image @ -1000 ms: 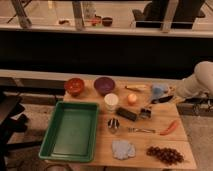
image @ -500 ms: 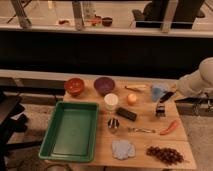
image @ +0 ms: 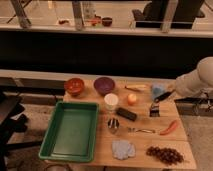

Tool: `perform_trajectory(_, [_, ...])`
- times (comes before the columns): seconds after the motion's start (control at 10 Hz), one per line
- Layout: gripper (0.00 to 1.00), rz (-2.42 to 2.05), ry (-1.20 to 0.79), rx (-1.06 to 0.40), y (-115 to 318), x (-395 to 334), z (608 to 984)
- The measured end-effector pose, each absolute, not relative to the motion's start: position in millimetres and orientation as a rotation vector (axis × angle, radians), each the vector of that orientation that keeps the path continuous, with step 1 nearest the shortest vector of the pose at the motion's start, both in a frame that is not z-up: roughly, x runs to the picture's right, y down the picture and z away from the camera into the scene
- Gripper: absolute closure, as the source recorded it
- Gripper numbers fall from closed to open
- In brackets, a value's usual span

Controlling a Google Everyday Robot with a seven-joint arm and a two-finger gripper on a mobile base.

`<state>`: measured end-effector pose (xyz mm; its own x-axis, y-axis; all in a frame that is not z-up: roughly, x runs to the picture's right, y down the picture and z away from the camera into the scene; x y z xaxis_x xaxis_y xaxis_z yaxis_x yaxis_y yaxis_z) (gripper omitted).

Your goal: Place brush in paper cup

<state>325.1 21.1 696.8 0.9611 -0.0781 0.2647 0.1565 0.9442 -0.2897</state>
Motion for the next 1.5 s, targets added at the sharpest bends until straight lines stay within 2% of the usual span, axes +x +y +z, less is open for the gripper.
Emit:
perform_trajectory(1.2, [1.0, -0.248, -0.355, -0.215, 3, 242, 599])
perform_trajectory(1.5, [1.0, -0.271, -0.383, -0.2, 4, 228, 594])
